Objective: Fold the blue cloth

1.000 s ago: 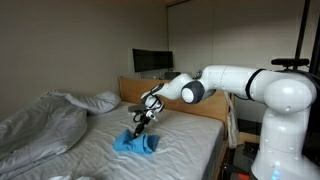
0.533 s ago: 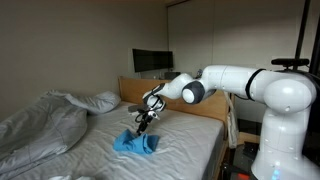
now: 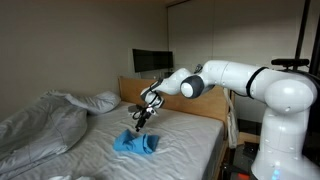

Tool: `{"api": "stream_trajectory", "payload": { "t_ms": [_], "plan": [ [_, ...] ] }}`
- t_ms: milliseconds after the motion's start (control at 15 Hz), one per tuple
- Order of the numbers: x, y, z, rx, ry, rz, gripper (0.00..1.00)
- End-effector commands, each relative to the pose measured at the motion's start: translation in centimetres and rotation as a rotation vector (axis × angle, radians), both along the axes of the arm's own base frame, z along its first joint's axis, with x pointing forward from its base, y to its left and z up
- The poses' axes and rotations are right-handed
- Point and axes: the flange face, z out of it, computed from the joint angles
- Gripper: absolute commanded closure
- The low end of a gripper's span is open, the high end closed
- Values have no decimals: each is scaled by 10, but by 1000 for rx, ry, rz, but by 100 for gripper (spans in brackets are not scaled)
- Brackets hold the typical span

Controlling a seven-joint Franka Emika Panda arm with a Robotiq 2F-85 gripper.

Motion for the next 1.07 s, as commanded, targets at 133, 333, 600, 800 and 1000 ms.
{"api": "stream_trajectory", "payload": {
  "t_ms": [133, 333, 600, 800, 1000],
  "plan": [
    [-15, 26, 42, -5, 24, -59, 0],
    [-28, 41, 54, 35, 83, -108, 0],
    [-51, 64, 69, 129, 170, -188, 0],
    [-72, 77, 79, 181, 249, -284, 0],
    [-97, 87, 89, 220, 329, -401, 0]
  ]
}}
